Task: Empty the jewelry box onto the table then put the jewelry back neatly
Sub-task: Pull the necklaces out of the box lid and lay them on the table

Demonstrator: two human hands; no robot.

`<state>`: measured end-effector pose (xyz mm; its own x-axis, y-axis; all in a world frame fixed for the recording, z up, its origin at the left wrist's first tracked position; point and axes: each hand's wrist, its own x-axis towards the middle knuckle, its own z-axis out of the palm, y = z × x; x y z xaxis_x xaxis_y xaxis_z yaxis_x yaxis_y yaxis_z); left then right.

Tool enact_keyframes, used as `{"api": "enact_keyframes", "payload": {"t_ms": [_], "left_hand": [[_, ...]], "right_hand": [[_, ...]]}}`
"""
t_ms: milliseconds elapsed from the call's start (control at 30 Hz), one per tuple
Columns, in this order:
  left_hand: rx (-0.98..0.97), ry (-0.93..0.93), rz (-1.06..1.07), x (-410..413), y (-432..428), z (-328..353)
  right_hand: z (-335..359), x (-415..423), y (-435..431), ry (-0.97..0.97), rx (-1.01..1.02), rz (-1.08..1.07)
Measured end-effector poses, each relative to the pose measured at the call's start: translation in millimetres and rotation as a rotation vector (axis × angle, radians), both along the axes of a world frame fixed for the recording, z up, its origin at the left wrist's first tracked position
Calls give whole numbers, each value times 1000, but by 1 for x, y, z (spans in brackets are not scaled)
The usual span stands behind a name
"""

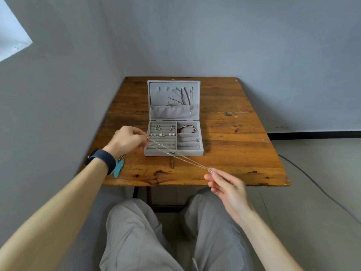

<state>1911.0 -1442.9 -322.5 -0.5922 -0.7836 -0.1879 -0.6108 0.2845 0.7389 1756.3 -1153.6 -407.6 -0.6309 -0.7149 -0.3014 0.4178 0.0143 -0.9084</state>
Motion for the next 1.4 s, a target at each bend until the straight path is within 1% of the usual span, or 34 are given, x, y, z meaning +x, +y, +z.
{"api": "enact_keyframes", "payload": {"t_ms": [67, 133, 267, 433, 633, 733, 800, 933, 1000, 1133, 1267, 1400], "left_hand": [[245, 44, 25, -1, -4, 3], [406, 92, 46, -1, -6, 7], [578, 200, -7, -6, 1, 16], [736, 419, -15, -20, 10, 17], [718, 435, -49, -33, 16, 16], [695, 405, -62, -38, 19, 14], [641, 303, -113, -41, 20, 14], [505, 31, -209, -51, 23, 16], [455, -21, -257, -65, 29, 17], [354, 6, -339, -106, 51, 14], [364, 29, -396, -148, 68, 9], [415, 106, -397, -185, 82, 2]], "right_hand": [[-2, -2, 2, -117, 1, -37], [-4, -2, 4, -222, -13, -45], [-6, 1, 3, -412, -42, -39], [-9, 2, 7, -513, -79, -53], [-14, -3, 13, -585, -130, -117], [-15, -6, 17, -555, -134, -158], [-16, -10, 23, -475, -113, -195], [-18, -20, 47, -248, -34, -253], [-18, -24, 59, -178, -12, -275], [-19, -30, 80, -105, 18, -326], [-23, -37, 101, -80, 29, -392], [-26, -42, 112, -87, 65, -458]]}}
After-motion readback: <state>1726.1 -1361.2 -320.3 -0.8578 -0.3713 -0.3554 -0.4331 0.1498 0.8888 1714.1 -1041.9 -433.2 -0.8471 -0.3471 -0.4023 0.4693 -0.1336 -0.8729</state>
